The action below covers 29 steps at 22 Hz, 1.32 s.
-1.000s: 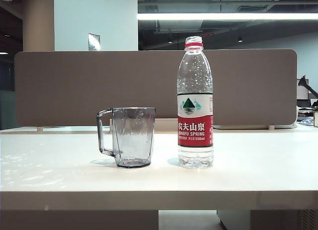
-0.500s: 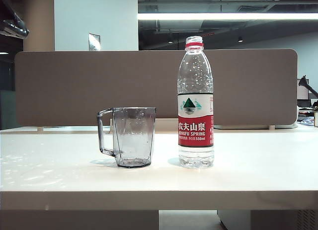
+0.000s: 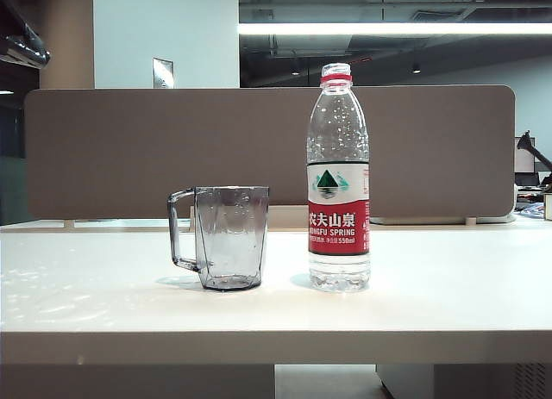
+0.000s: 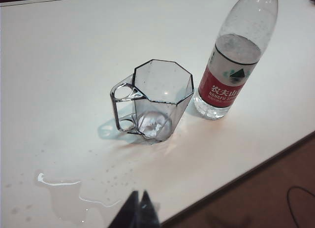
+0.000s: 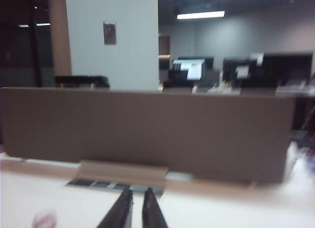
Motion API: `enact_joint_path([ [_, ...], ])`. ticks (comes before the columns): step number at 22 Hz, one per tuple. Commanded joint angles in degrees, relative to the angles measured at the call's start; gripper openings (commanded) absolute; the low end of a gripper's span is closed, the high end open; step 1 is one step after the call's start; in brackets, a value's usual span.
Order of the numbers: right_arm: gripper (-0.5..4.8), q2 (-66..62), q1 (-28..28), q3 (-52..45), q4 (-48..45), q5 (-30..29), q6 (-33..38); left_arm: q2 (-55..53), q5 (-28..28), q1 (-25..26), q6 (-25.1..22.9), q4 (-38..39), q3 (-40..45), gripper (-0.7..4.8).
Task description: Pick up the mineral water bottle on the table and pour water into the mug until it's half full.
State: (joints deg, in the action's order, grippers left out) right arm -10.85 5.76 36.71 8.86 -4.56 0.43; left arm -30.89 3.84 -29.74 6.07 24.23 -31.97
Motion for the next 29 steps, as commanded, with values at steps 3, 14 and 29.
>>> enact_joint_path([
  [3, 1.17, -23.43, -0.13, 28.39, 15.91, 1.29, -17.18, 0.04, 0.0, 0.0, -0.02, -0.7, -0.17, -0.05],
  [14, 1.54, -57.29, 0.02, 34.49, 16.04, -2.84, -3.41, 0.04, -0.04, 0.0, -0.02, -0.72, -0.17, -0.05],
  [29, 1.54, -57.79, 2.49, -12.07, -37.35, -10.95, 7.02, 0.04, -0.09, 0.0, -0.02, -0.72, -0.17, -0.05],
])
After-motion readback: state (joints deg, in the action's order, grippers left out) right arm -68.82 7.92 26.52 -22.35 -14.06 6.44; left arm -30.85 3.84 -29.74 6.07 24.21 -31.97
